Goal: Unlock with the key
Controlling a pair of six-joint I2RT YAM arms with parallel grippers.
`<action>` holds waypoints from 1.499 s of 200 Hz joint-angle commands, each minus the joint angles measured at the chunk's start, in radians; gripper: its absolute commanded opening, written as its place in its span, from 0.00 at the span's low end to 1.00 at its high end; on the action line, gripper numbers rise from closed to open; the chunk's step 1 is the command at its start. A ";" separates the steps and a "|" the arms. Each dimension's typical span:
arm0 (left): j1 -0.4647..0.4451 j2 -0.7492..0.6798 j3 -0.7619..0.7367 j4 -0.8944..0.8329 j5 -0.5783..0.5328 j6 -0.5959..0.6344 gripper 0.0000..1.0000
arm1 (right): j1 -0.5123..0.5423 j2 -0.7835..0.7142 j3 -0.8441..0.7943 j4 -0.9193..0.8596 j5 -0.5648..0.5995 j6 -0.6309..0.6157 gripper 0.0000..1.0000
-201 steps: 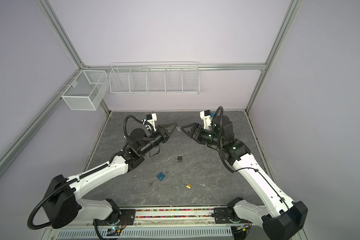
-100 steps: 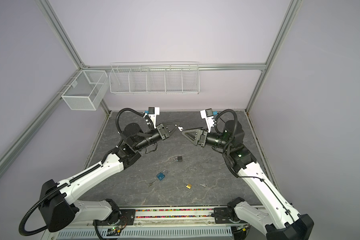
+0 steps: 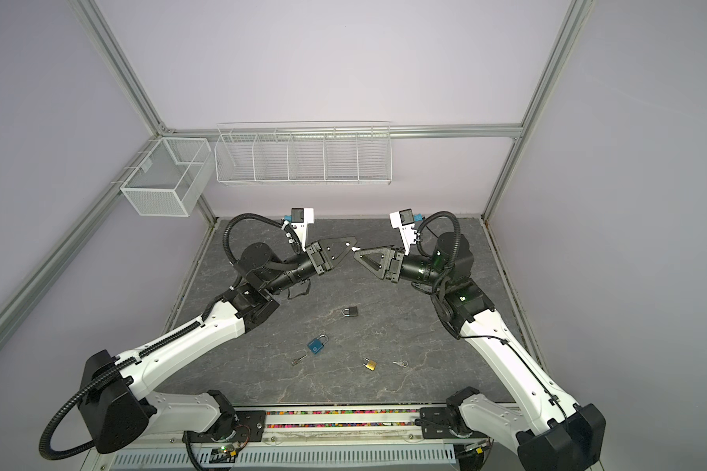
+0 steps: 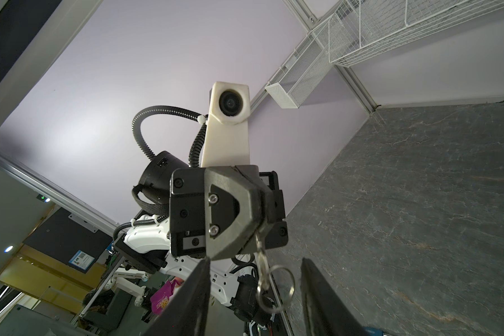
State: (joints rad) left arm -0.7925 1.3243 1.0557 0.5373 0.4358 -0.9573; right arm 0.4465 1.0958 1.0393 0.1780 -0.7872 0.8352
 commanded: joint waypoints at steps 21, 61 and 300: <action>-0.011 0.013 0.013 0.064 0.012 -0.026 0.00 | -0.004 0.019 -0.021 0.153 -0.033 0.084 0.45; -0.013 0.002 0.013 0.031 -0.021 -0.013 0.00 | -0.003 0.022 -0.025 0.164 -0.031 0.099 0.37; -0.014 0.000 0.017 0.030 -0.062 0.003 0.00 | -0.015 0.042 -0.010 0.151 -0.005 0.141 0.23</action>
State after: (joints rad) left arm -0.8017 1.3296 1.0557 0.5488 0.3820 -0.9672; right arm 0.4335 1.1229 1.0134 0.2890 -0.7601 0.9504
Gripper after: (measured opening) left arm 0.047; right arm 0.228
